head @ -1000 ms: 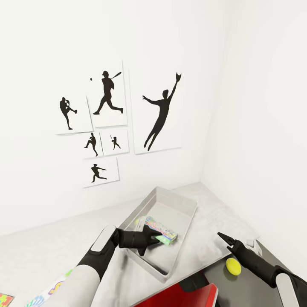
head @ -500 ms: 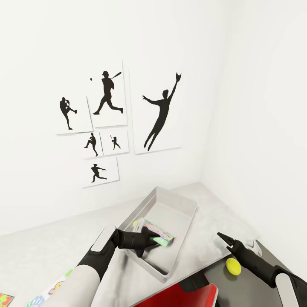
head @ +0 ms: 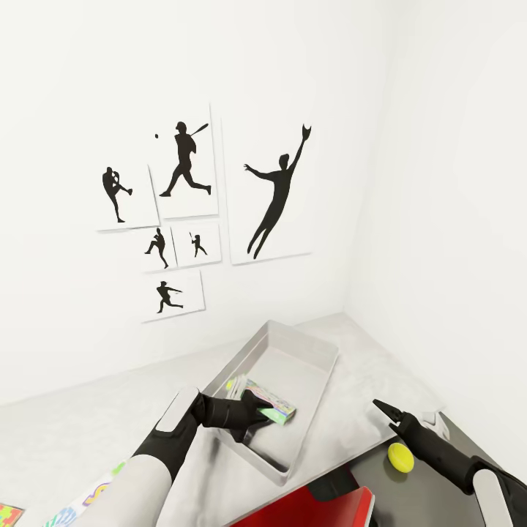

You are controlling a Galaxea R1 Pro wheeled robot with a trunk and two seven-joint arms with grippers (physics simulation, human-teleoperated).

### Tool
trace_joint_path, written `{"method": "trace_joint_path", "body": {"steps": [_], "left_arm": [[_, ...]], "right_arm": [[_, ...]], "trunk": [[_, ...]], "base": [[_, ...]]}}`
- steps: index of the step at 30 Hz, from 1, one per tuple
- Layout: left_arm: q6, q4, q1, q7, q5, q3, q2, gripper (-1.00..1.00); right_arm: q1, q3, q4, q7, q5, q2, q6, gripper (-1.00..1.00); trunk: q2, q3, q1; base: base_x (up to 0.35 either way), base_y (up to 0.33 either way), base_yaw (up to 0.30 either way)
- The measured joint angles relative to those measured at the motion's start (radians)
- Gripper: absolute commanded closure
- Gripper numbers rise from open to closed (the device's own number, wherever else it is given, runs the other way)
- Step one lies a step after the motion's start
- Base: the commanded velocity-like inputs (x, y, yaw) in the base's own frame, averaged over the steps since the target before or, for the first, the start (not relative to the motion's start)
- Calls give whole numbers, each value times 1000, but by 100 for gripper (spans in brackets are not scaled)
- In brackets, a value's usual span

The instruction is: Put all the toys in the child's room - the three board games (two on the bed and one on the table), the two jigsaw puzzles on the table, and the tennis ball on the table - inside the toy box on the table in the child's room.

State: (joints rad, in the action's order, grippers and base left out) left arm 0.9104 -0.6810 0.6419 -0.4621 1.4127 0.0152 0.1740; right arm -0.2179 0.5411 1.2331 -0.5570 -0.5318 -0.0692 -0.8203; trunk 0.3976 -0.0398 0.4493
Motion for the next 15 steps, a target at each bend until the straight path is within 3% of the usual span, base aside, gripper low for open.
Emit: {"method": "trace_joint_path", "body": {"steps": [12,13,15], "left_arm": [[0,-1,0,0,0,0,0,100],[0,-1,0,0,1,0,0,-100],[-1,-1,0,0,1,0,0,-100]], "right_arm": [[0,0,0,0,0,0,0,-100],[0,0,0,0,0,0,0,-100],[0,0,0,0,0,0,0,-100]], "trunk": [[0,0,0],[0,0,0],[0,0,0]], "base": [[0,0,0],[0,0,0],[0,0,0]]}}
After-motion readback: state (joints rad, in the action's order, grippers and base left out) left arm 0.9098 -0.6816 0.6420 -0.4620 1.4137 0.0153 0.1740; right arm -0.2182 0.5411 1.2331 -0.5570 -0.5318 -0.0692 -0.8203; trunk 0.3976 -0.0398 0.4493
